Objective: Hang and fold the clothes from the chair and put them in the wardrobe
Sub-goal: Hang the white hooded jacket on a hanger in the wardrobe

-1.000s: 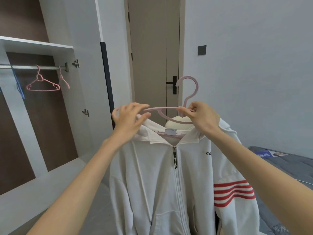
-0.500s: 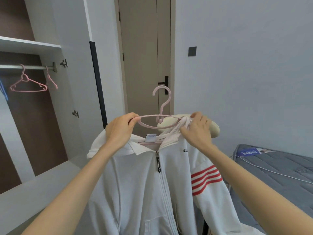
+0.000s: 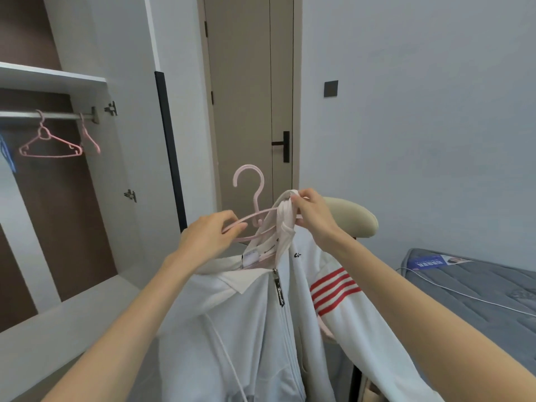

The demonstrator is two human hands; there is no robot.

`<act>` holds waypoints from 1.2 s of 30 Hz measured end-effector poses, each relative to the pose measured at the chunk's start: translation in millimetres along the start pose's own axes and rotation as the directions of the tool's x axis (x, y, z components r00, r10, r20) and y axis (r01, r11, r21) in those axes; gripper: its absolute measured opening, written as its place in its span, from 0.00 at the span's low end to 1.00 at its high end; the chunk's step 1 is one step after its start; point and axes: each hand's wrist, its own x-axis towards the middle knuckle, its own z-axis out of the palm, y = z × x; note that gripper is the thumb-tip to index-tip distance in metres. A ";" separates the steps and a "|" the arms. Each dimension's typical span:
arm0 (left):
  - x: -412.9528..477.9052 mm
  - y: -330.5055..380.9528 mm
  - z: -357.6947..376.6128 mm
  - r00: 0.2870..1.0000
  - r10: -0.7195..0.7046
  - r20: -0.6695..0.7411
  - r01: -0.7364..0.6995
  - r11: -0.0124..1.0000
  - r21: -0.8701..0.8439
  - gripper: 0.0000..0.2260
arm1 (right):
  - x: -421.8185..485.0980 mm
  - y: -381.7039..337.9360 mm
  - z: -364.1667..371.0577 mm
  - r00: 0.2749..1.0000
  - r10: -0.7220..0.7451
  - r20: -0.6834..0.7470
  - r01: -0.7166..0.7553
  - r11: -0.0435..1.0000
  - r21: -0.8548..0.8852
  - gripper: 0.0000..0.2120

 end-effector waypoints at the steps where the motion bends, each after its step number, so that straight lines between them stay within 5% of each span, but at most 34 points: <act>1: -1.9 0.8 1.2 1.000 0.013 -0.006 -0.013 0.998 0.058 0.14 | 1.0 -2.5 3.0 1.000 0.005 0.006 -0.005 1.000 0.023 0.05; 8: -5.9 12.9 5.6 0.997 0.061 -0.050 -0.062 0.998 -0.011 0.14 | 16.2 -23.5 9.4 0.977 0.215 -0.014 -0.215 0.977 -0.004 0.11; 12: -9.2 10.3 7.2 0.984 0.079 -0.160 -0.070 0.996 0.059 0.13 | 18.6 -21.6 -10.6 0.970 0.231 0.072 -0.176 0.877 -0.447 0.19; 18: -7.7 9.3 14.1 0.984 0.123 -0.125 -0.107 0.985 0.132 0.16 | 21.4 -22.6 -20.2 0.980 0.130 0.152 0.033 0.643 -0.765 0.19; 20: -7.5 9.3 12.8 0.982 0.164 -0.096 -0.148 0.977 0.151 0.16 | 26.3 -20.7 -18.2 0.980 0.161 0.113 -0.051 0.762 -0.645 0.16; 22: -8.9 10.3 11.9 0.981 0.189 -0.048 -0.179 0.970 0.163 0.16 | 33.8 -20.5 -15.7 0.942 0.326 0.082 -0.299 0.923 -0.242 0.10; 26: -15.1 14.3 18.1 0.974 0.224 0.026 -0.223 0.940 0.257 0.17 | 41.6 -30.4 -23.0 0.786 0.574 0.229 -0.618 0.713 0.331 0.02; 27: -15.5 13.7 17.9 0.975 0.221 0.013 -0.217 0.938 0.269 0.18 | 41.6 -32.3 -27.1 0.775 0.581 0.249 -0.630 0.673 0.388 0.09; 30: -9.6 7.8 8.1 0.983 0.168 -0.078 -0.152 0.971 0.183 0.16 | 36.0 -29.3 -39.4 0.816 0.535 0.220 -0.577 0.779 0.245 0.24; 33: -6.1 4.3 4.1 0.981 0.151 -0.118 -0.127 0.974 0.188 0.16 | 25.0 -12.4 -44.5 0.854 0.512 0.093 -0.495 0.855 -0.152 0.12; 36: -6.1 2.0 8.5 0.981 0.116 -0.153 -0.084 0.975 0.204 0.16 | 23.2 -1.6 -47.9 0.834 0.536 0.132 -0.528 0.844 -0.095 0.07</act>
